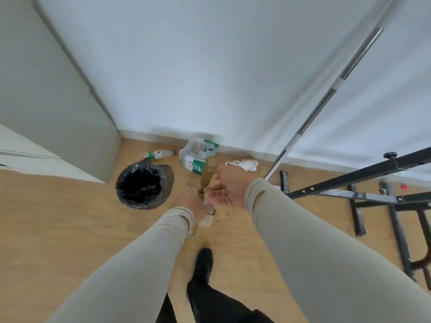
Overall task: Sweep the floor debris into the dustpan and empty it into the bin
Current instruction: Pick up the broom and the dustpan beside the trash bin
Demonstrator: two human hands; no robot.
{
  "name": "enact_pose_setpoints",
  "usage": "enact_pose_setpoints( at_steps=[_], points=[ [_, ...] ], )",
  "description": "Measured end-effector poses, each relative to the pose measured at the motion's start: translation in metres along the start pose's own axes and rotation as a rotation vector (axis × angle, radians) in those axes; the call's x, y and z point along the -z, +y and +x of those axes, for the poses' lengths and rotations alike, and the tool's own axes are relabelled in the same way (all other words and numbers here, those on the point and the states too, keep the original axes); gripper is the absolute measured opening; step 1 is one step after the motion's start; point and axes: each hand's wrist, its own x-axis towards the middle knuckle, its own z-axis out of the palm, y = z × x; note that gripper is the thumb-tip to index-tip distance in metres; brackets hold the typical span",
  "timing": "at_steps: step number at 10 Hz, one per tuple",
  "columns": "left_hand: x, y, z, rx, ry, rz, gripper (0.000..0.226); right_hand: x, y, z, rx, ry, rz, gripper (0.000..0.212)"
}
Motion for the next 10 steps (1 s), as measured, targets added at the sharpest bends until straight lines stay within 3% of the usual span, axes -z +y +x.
enact_pose_setpoints(
  at_steps=[1, 2, 3, 5, 8, 10],
  points=[
    [-0.011, 0.001, 0.007, -0.093, 0.027, -0.155, 0.029, -0.011, -0.005, 0.013, -0.104, -0.141, 0.134, 0.041],
    [-0.025, 0.0, 0.003, -0.028, 0.131, -0.342, 0.026, -0.014, -0.006, 0.017, -0.125, -0.169, 0.292, 0.017],
    [-0.041, -0.009, -0.003, 0.031, 0.17, -0.35, 0.012, -0.008, -0.007, 0.016, -0.122, -0.167, 0.367, 0.02],
    [-0.051, -0.029, -0.015, -0.056, 0.183, -0.361, 0.003, -0.005, -0.002, 0.012, -0.19, -0.198, 0.213, 0.016],
    [-0.059, -0.039, -0.047, -0.126, 0.152, -0.296, 0.029, 0.005, 0.03, -0.002, -0.235, -0.24, 0.169, 0.013],
    [-0.075, -0.096, -0.09, -0.007, 0.206, -0.4, 0.032, 0.063, 0.028, -0.03, -0.155, -0.113, 0.226, 0.014]
  ],
)
